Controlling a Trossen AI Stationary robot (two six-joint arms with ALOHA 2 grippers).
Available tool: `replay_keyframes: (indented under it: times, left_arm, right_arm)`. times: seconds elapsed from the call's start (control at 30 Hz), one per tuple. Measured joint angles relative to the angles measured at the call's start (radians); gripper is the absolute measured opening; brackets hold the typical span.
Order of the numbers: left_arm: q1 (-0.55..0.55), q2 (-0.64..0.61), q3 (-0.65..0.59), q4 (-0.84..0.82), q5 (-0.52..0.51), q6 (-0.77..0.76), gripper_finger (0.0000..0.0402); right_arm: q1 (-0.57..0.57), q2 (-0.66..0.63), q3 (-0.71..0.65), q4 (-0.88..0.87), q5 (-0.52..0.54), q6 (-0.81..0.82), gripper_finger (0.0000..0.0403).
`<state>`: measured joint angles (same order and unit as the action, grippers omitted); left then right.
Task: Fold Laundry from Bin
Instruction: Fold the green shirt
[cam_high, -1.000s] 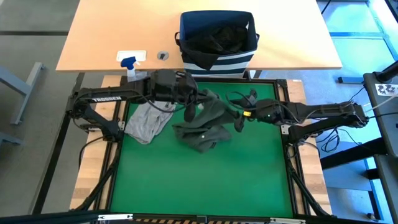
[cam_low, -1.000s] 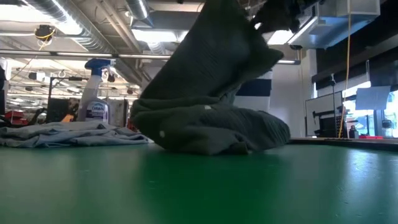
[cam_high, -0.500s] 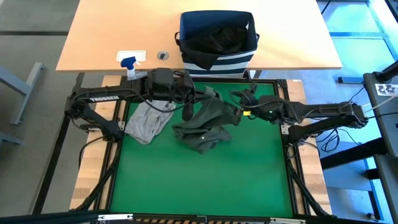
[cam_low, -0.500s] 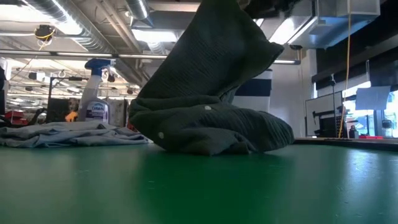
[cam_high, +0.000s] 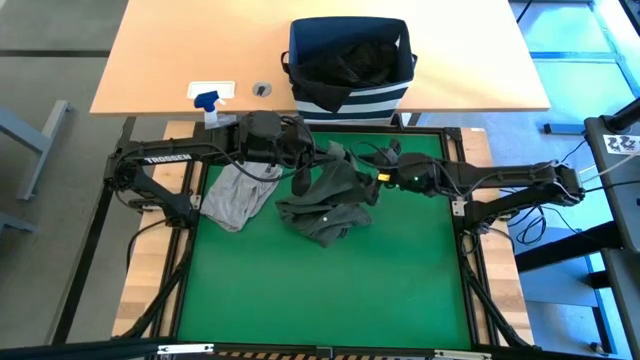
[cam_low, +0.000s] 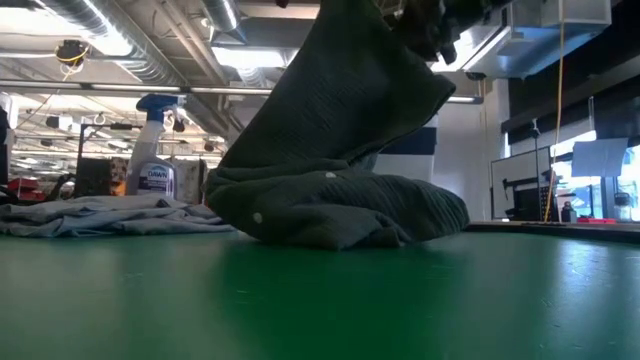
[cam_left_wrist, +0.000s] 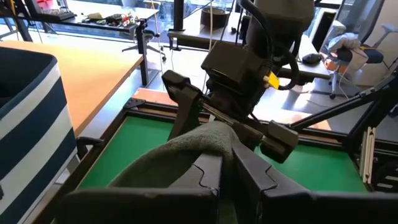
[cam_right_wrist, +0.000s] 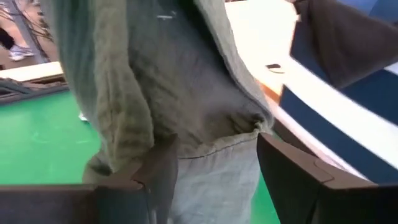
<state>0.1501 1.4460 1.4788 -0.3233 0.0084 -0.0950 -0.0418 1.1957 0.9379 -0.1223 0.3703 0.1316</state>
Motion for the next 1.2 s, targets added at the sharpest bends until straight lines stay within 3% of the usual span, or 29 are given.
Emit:
replay_keyframes:
  times: [0.07,0.2,0.43,0.7,0.8,1.03,1.13,1.2]
  left_arm:
    - [-0.001,0.000,0.000,0.000,0.000,0.000,0.0015]
    - [-0.002,0.001,0.000,0.001,0.008,-0.003,0.0015]
    - [-0.023,0.022,0.000,0.024,0.011,-0.005,0.0015]
    - [-0.048,0.019,0.000,0.023,-0.015,0.025,0.0015]
    - [-0.044,0.015,0.000,0.030,-0.019,0.027,0.0015]
    - [-0.030,0.016,0.000,0.028,-0.016,0.030,0.0015]
    - [-0.026,0.016,0.000,0.028,-0.021,0.065,0.0015]
    - [-0.025,0.016,0.000,0.028,-0.016,0.080,0.0015]
  right_arm:
    - [0.000,0.000,0.000,0.000,-0.045,0.002,0.0237]
    - [0.003,-0.009,0.000,-0.002,-0.026,-0.018,0.0267]
    - [0.002,-0.011,0.000,-0.006,-0.013,-0.132,0.0274]
    - [0.003,-0.008,0.000,-0.008,-0.022,-0.163,0.0198]
    - [0.003,-0.035,0.000,-0.016,-0.023,-0.132,0.0187]
    - [0.003,-0.093,0.000,-0.156,-0.033,-0.002,0.0239]
    - [0.002,-0.094,0.000,-0.160,-0.169,0.045,0.0260]
    - [0.002,-0.088,0.000,-0.156,-0.198,0.047,0.0267]
